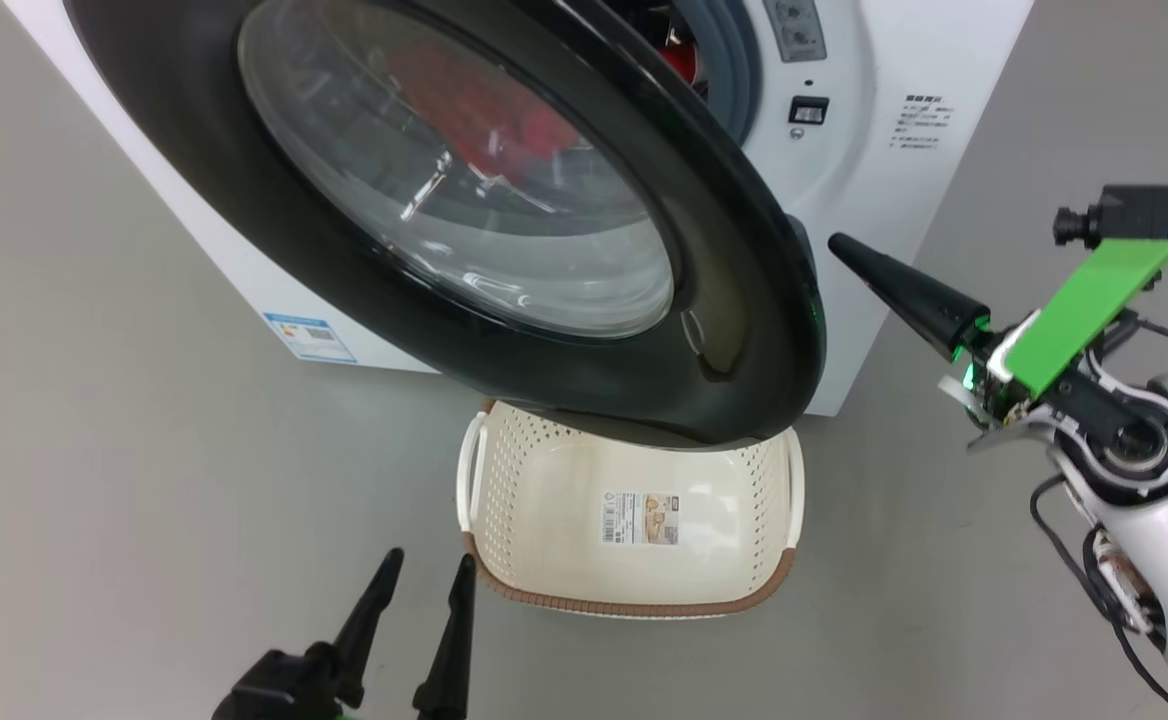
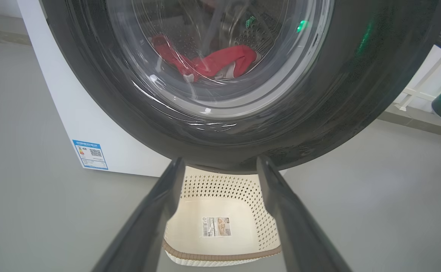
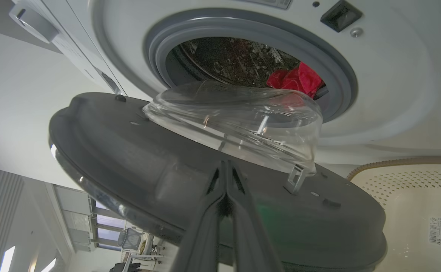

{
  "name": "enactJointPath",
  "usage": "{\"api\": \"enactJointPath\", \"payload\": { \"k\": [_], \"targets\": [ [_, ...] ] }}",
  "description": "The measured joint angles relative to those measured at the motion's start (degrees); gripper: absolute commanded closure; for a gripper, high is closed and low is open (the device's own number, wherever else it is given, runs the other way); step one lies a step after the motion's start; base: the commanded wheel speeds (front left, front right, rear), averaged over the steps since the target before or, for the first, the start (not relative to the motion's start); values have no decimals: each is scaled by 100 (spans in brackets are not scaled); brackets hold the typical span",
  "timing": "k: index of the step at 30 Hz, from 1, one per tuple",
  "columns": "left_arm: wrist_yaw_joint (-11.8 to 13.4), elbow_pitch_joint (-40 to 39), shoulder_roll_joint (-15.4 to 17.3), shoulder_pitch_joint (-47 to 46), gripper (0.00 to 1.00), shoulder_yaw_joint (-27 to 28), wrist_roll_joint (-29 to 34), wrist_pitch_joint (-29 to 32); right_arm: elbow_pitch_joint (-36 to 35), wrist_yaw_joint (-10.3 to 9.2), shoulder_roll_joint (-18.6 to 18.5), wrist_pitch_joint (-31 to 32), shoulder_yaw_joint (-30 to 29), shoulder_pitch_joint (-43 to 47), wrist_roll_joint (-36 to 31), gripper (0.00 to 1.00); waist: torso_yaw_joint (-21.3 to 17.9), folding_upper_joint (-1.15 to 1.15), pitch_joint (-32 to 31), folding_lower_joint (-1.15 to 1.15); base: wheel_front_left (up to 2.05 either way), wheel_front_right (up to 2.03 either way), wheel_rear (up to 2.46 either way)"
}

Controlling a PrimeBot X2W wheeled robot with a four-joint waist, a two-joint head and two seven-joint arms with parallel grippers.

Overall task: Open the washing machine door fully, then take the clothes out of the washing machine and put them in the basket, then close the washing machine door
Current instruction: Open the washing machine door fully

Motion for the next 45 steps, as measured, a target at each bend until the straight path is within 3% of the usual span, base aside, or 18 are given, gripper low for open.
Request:
{"api": "enactJointPath", "payload": {
  "k": [9,16,45],
  "targets": [
    [13,-46,-2,-213,0,-133,-103,0,485,0,312,1023,-355,-179,231,100,142,0,101,0,0,0,0],
    [52,-65,-2,-211,0,-192,-126,0,506,-5,450,1457,-468,-123,105,100,235,0,-8,0,0,0,0],
    [88,-33,10,407,0,69,10,0,58,-5,1575,2150,-482,1313,-542,100,935,0,-971,0,0,0,0]
  ]
}}
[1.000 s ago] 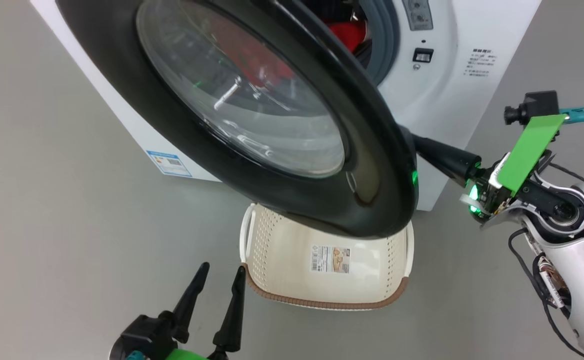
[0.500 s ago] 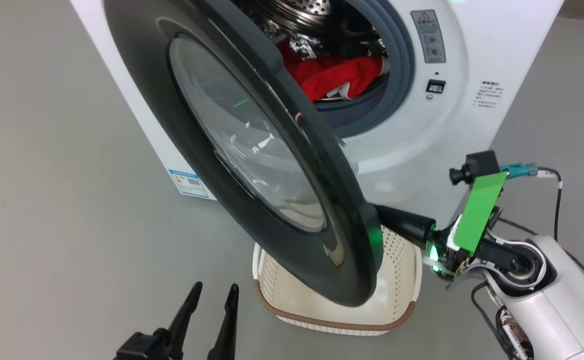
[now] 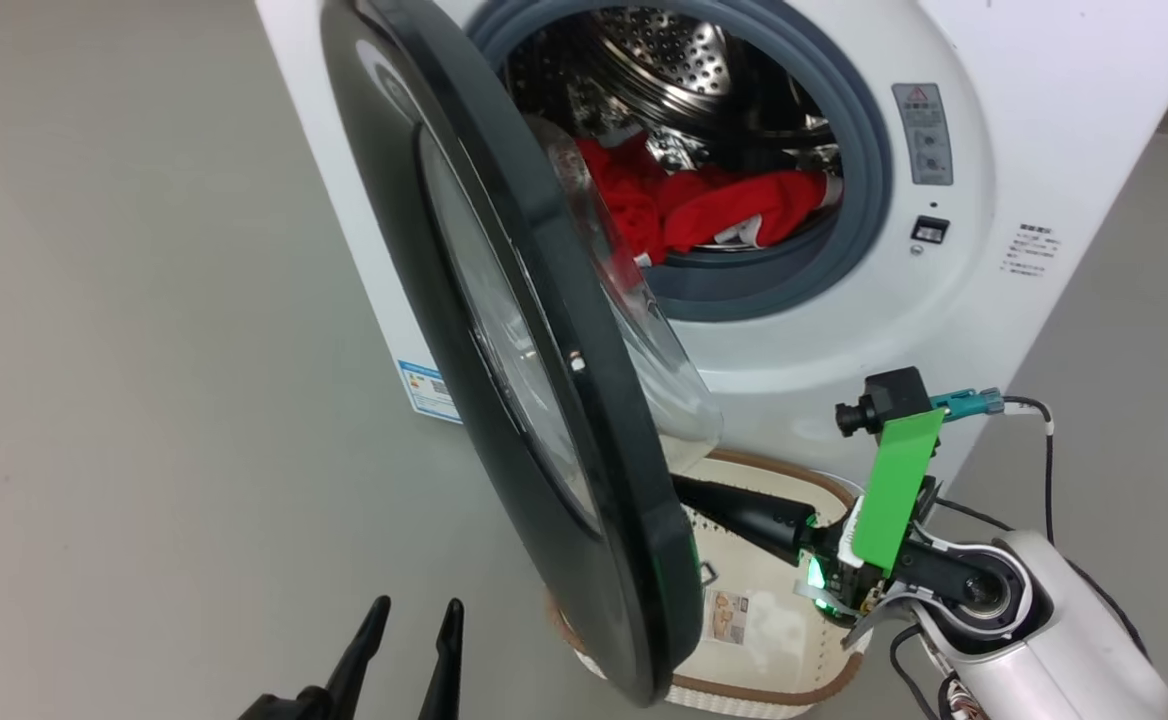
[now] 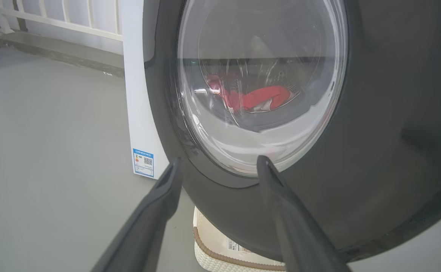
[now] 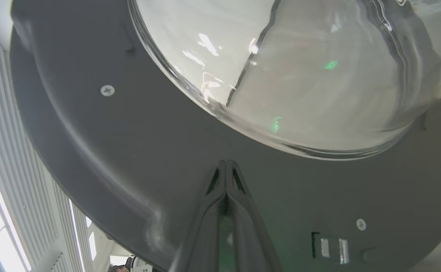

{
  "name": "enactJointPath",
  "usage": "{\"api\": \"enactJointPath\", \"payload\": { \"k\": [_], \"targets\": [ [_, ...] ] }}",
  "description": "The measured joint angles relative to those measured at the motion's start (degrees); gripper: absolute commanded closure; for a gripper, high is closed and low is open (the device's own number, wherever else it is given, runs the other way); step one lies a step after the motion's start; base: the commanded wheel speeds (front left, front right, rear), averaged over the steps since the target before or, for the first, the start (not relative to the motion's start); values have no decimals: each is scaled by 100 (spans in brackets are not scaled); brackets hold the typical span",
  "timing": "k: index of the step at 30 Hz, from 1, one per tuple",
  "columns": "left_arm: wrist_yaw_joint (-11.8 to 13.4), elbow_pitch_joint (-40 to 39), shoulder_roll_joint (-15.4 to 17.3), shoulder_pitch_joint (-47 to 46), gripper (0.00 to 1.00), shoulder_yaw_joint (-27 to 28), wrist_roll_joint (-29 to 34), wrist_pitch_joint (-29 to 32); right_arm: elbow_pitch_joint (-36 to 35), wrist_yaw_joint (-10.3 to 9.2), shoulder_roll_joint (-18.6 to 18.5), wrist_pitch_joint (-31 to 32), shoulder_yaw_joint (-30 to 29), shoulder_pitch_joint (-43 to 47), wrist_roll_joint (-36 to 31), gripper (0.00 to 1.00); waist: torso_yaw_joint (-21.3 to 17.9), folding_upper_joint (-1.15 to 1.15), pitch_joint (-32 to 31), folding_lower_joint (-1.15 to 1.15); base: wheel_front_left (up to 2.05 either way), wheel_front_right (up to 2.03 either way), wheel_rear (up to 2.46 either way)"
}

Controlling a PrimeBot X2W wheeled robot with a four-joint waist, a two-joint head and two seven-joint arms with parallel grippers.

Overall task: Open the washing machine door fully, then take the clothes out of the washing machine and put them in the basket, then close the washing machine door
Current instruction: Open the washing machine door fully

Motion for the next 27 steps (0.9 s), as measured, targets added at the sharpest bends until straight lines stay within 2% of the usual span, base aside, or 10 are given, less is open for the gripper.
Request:
{"api": "enactJointPath", "payload": {
  "k": [10,27],
  "targets": [
    [15,-105,3,148,0,204,44,0,-4,0,158,27,203,93,-26,100,260,0,-161,0,0,0,0],
    [115,-294,3,245,0,266,43,0,-7,0,224,-230,709,65,11,100,290,0,-168,0,0,0,0]
  ]
}}
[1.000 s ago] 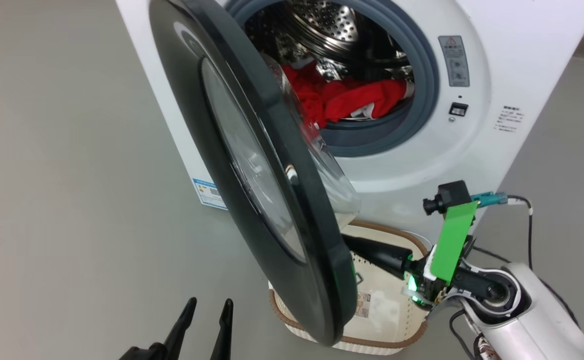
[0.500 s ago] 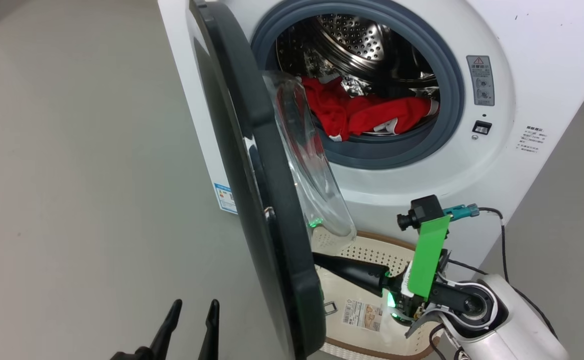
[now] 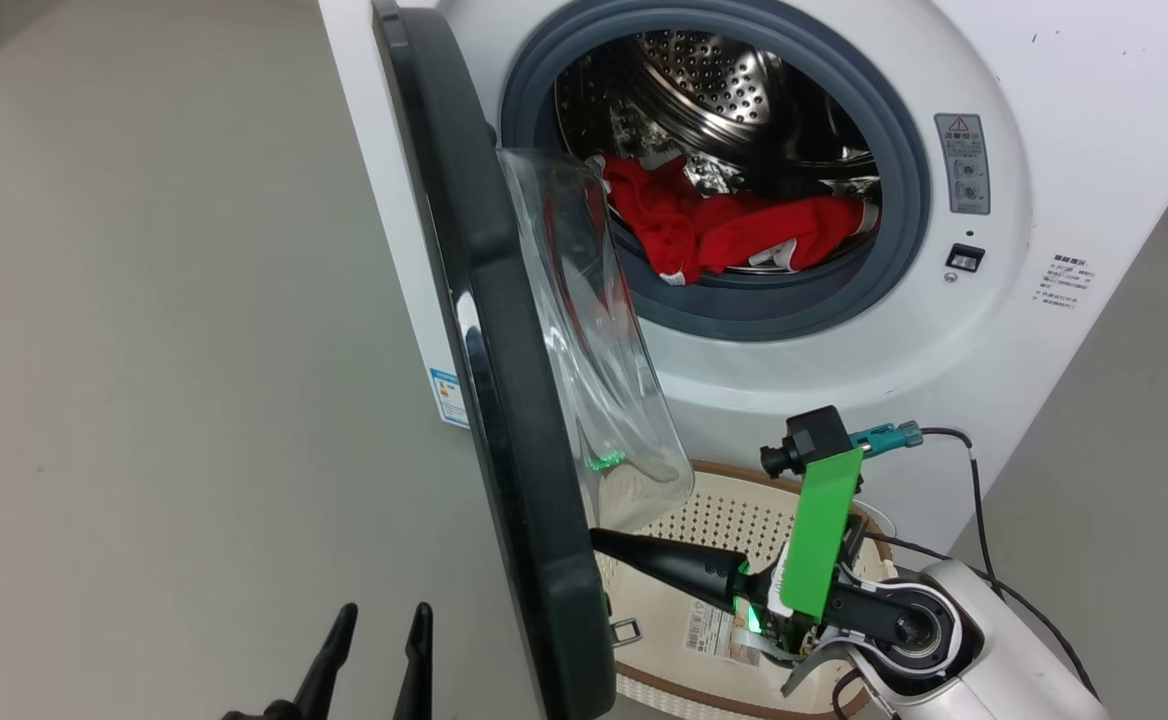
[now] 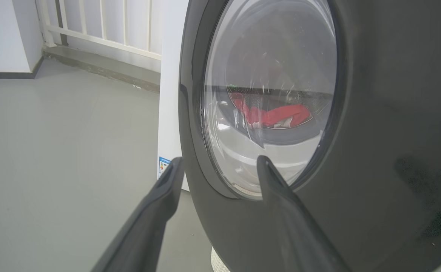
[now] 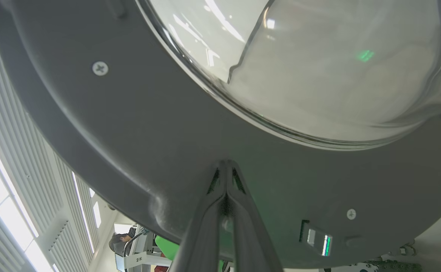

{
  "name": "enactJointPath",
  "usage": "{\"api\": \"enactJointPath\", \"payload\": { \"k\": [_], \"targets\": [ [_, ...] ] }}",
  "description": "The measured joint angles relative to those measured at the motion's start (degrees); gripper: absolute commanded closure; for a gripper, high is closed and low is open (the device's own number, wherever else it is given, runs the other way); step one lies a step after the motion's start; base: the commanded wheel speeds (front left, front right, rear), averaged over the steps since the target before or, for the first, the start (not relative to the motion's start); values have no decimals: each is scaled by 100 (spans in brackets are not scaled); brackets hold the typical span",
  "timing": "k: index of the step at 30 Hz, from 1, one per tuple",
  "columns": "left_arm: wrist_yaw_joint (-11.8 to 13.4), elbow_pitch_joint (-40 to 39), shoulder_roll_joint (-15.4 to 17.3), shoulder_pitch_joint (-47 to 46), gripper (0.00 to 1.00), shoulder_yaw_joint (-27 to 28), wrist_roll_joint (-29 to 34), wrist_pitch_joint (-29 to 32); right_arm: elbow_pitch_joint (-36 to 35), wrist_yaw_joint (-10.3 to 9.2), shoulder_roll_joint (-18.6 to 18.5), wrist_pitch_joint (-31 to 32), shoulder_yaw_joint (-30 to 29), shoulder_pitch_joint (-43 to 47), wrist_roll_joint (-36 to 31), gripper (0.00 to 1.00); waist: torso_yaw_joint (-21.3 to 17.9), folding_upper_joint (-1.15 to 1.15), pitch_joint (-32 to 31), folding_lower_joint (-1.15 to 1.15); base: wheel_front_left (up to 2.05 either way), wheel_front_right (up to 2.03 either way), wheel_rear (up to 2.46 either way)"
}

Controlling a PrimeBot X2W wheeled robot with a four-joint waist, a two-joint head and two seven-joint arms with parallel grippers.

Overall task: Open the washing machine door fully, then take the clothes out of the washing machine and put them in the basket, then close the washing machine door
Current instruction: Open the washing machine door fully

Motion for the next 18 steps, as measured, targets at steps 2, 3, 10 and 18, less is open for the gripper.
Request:
{"api": "enactJointPath", "payload": {
  "k": [2,3,10,18],
  "targets": [
    [0,-1,0,0,0,0,0,0,0,0,1,-53,5,1,-24,90,-6,0,-11,0,0,0,0],
    [0,-1,0,0,0,0,1,0,0,0,2,-90,3,1,-24,80,-10,0,-18,0,0,0,0],
    [-8,42,1,1,0,1,25,0,-25,0,34,-346,-75,33,-193,7,-46,0,-92,0,0,0,0],
    [-67,188,1,-2,0,53,87,0,34,0,-10,-716,-250,537,-431,0,-94,0,-189,0,0,0,0]
  ]
}}
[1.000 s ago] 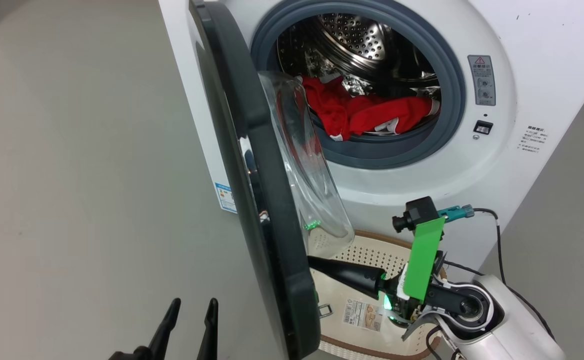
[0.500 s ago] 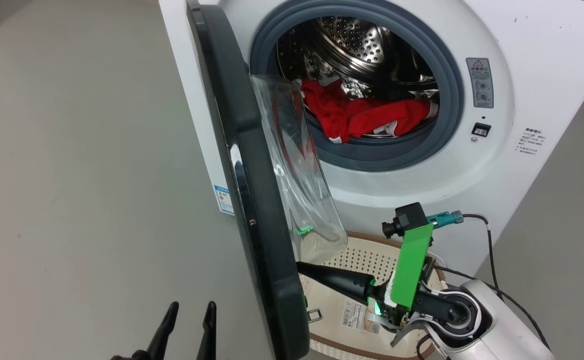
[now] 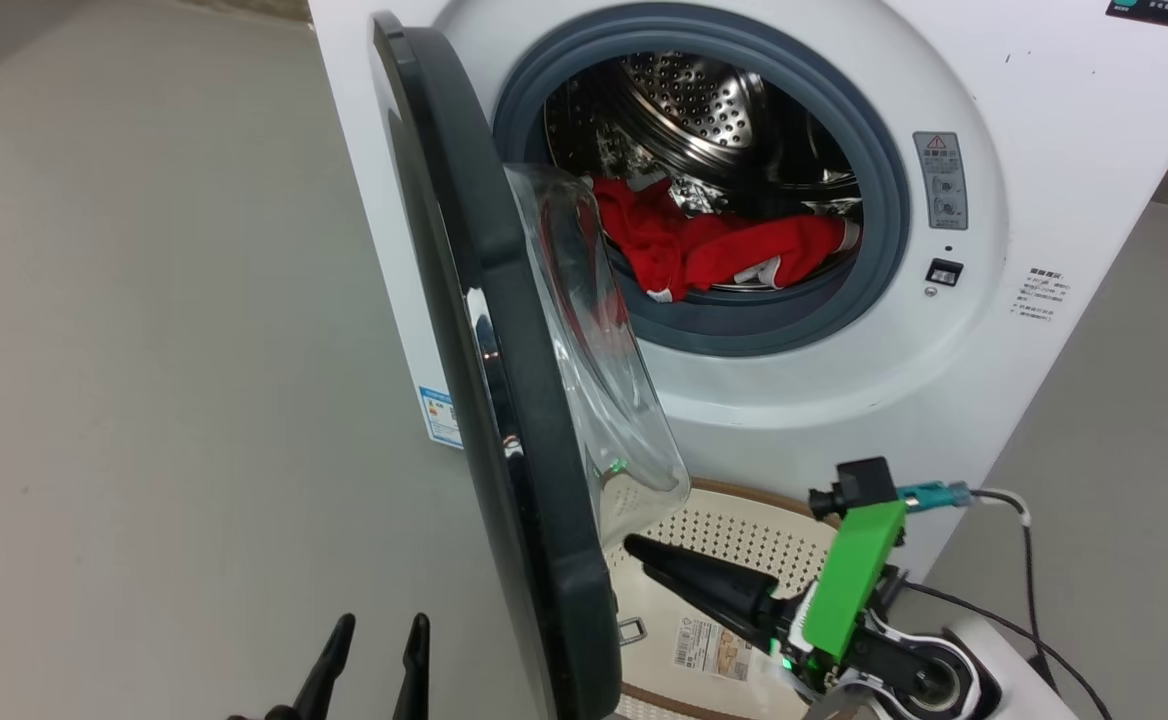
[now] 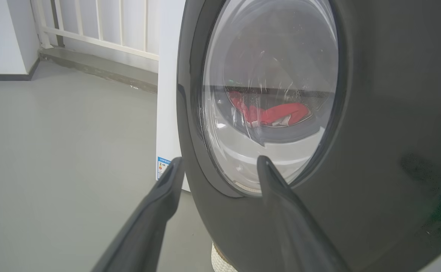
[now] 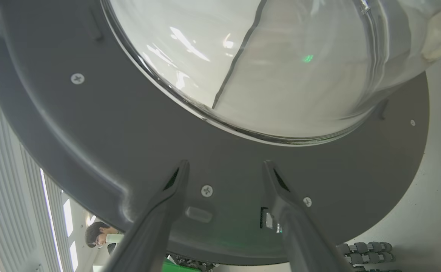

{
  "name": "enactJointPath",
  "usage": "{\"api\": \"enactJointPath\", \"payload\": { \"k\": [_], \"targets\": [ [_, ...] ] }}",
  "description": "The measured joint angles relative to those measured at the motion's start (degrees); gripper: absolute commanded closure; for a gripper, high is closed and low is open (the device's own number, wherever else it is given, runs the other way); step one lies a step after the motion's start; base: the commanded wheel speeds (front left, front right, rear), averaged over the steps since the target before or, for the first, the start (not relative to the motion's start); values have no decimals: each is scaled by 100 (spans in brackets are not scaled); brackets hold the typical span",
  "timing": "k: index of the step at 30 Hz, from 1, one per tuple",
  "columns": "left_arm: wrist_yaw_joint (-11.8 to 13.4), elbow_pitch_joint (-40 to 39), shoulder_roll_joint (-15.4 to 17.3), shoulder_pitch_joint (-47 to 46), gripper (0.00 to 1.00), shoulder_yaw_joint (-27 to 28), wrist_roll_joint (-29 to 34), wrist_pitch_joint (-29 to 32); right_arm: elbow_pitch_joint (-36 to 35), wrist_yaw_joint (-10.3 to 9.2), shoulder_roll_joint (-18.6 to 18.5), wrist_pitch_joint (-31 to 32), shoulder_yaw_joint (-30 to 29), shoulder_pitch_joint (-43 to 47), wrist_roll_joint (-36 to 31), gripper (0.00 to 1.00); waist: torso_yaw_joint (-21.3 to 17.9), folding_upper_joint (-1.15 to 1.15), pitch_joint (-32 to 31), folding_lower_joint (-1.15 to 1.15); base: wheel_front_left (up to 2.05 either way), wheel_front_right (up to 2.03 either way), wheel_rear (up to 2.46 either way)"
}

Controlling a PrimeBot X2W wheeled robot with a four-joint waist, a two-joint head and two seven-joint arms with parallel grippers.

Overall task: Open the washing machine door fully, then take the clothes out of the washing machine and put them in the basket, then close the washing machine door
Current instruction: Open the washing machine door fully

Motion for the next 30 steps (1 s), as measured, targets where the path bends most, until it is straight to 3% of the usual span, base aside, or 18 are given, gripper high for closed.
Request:
{"api": "enactJointPath", "payload": {
  "k": [6,15,23,30],
  "targets": [
    [-49,75,1,1,0,31,18,0,127,0,-249,-425,-55,289,-370,0,-42,0,-67,0,0,0,0],
    [-91,115,2,0,0,62,56,0,216,0,-597,-1213,345,598,-879,0,-102,0,-112,0,0,0,0],
    [-90,119,2,-1,0,64,55,0,245,0,-995,-2365,893,642,-1345,0,-178,0,-63,0,0,0,0],
    [-89,118,2,-5,0,67,55,0,307,1,-1424,-3730,1571,505,-1828,0,-251,0,-41,0,0,0,0]
  ]
}}
